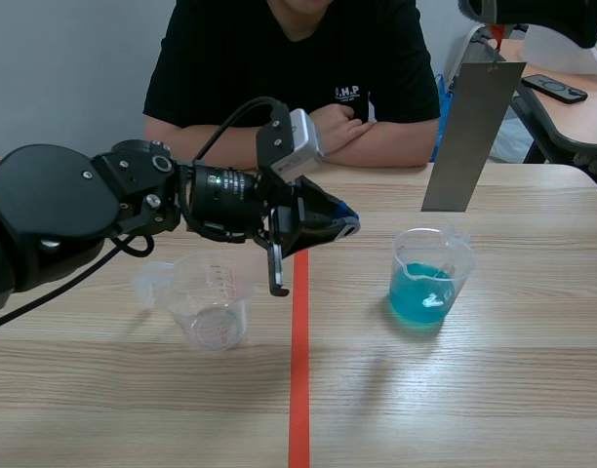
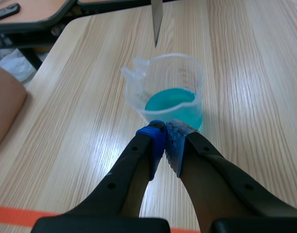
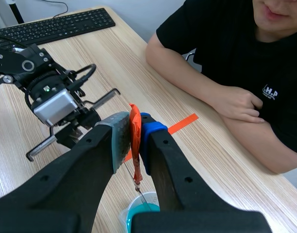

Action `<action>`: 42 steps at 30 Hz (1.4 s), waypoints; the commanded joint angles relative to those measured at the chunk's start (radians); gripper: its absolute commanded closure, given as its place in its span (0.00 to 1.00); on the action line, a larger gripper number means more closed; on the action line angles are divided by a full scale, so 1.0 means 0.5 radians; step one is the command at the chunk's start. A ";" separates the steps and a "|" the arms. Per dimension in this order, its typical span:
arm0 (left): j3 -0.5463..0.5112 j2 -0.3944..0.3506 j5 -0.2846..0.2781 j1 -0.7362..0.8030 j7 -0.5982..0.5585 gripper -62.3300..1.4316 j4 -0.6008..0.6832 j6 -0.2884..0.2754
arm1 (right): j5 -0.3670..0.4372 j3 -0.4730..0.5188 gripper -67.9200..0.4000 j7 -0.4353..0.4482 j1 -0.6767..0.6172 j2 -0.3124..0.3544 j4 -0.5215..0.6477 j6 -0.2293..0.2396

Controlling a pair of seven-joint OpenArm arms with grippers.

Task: Do the redox reaction experiment.
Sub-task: 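Raise the plate and point at it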

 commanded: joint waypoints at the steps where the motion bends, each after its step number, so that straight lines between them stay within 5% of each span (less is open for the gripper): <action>1: -0.009 0.040 -0.019 -0.072 -0.027 0.93 0.003 -0.003 | 0.050 0.028 0.97 0.028 0.028 0.032 0.018 0.000; 8: -0.009 0.143 -0.013 -0.124 0.060 0.93 -0.066 -0.003 | 0.049 0.028 0.97 0.028 0.028 0.032 0.018 0.001; 42: -0.009 0.130 -0.029 -0.128 0.022 0.93 -0.068 -0.003 | 0.049 0.028 0.97 0.028 0.028 0.032 0.018 0.001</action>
